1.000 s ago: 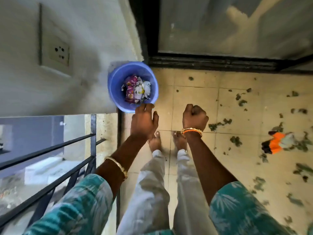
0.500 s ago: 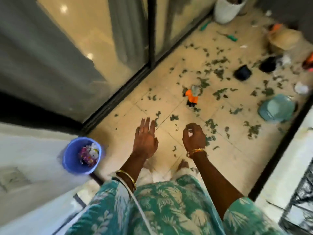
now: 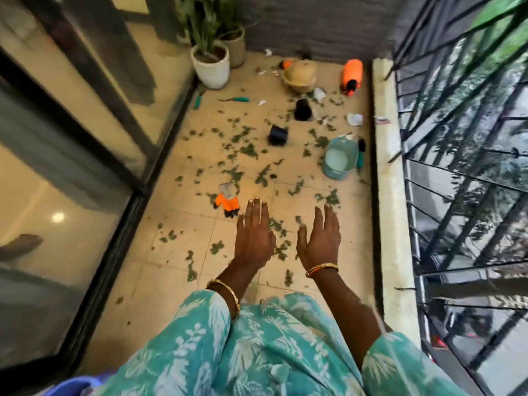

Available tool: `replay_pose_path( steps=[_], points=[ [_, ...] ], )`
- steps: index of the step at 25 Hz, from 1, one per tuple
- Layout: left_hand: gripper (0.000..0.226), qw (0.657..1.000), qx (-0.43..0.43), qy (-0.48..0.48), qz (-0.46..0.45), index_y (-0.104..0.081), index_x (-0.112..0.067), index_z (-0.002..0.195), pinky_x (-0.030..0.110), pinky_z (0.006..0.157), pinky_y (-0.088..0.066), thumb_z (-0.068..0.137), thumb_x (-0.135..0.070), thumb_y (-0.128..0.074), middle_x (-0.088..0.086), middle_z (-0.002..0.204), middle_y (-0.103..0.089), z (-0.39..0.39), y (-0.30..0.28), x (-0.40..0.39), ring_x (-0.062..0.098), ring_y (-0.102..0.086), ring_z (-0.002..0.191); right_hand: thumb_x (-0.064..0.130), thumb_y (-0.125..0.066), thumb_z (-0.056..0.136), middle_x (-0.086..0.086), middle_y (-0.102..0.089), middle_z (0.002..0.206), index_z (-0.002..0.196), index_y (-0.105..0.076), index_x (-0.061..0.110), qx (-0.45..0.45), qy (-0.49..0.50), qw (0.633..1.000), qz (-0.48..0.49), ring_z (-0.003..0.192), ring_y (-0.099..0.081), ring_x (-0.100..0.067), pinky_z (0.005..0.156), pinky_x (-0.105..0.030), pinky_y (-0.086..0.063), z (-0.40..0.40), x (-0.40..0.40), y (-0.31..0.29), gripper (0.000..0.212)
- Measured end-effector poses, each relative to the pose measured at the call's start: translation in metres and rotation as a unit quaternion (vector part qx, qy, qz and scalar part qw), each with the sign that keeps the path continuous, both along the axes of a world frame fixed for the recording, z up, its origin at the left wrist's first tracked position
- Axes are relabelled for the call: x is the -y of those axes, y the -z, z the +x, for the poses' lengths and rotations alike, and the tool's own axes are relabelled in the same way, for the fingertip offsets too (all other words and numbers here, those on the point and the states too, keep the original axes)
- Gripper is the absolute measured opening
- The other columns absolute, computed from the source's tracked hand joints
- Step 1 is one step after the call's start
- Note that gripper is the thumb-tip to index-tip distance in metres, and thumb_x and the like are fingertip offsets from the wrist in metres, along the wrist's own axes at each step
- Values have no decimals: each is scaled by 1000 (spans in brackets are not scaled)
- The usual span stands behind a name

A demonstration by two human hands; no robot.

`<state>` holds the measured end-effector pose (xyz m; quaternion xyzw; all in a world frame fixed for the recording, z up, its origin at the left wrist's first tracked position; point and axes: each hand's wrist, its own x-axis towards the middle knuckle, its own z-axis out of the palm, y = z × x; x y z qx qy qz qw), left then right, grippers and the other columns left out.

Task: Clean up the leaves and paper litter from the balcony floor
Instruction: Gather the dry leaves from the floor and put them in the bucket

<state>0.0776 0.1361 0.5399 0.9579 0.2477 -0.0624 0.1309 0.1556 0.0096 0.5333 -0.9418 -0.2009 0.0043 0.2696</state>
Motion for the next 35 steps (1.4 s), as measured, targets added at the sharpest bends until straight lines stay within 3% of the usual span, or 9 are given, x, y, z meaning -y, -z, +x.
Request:
replay_pose_path(
  steps=[5, 9, 12, 16, 21, 27, 32, 35],
  points=[
    [72, 999, 28, 44, 13, -23, -3, 150, 50, 114, -24, 89, -28, -53, 20, 157, -19, 89, -10, -22, 34, -20, 145, 25, -50, 80, -26, -45, 136, 128, -50, 0, -6, 21, 998, -65, 126, -42, -43, 98, -53, -42, 77, -14, 1, 54],
    [72, 996, 28, 83, 17, -14, -4, 152, 46, 115, -21, 93, -30, -48, 18, 159, -10, 180, -17, -71, 32, -14, 147, 27, -49, 79, -25, -41, 140, 131, -48, 1, 2, 31, 993, -115, 131, -38, -41, 101, -54, -39, 160, -54, 2, 58],
    [74, 993, 38, 98, 46, -19, -3, 151, 47, 111, -29, 91, -31, -52, 18, 158, -16, 256, -24, -118, 33, -21, 145, 26, -55, 79, -24, -41, 141, 132, -47, 2, -6, 64, 989, -135, 131, -38, -40, 100, -54, -39, 223, -95, 0, 59],
    [77, 988, 18, 134, 69, -43, -1, 141, 48, 102, -42, 76, -31, -70, 21, 146, -42, 341, -33, -168, 34, -44, 133, 27, -55, 80, -24, -38, 143, 134, -44, 3, -17, 110, 985, -133, 134, -34, -39, 102, -53, -36, 295, -142, -10, 61],
    [68, 977, 24, 191, 88, -28, -2, 148, 48, 113, -25, 89, -28, -50, 21, 155, -25, 431, -30, -199, 34, -23, 144, 33, -35, 83, -24, -41, 141, 131, -47, 1, -22, 165, 980, -111, 132, -36, -41, 101, -54, -37, 380, -176, -8, 59],
    [73, 970, -25, 236, 61, -45, -1, 140, 48, 106, -37, 77, -29, -68, 21, 145, -43, 554, -1, -212, 34, -42, 135, 28, -42, 94, -18, -20, 153, 144, -29, 6, -44, 215, 972, -88, 143, -13, -33, 115, -47, -14, 501, -189, 11, 56],
    [71, 970, -24, 243, 5, -18, -1, 151, 41, 118, -14, 93, -27, -49, 20, 157, -18, 647, 6, -225, 32, -16, 146, 28, -44, 94, -18, -20, 153, 143, -30, 6, -92, 242, 959, -119, 143, -15, -33, 114, -50, -20, 598, -188, 26, 56],
    [72, 970, -12, 244, -10, -8, -3, 152, 38, 120, -7, 95, -28, -44, 17, 160, -5, 693, 8, -240, 29, -5, 148, 28, -44, 94, -17, -20, 153, 142, -31, 7, -123, 261, 951, -116, 142, -15, -32, 115, -48, -19, 639, -193, 32, 54]
  ],
)
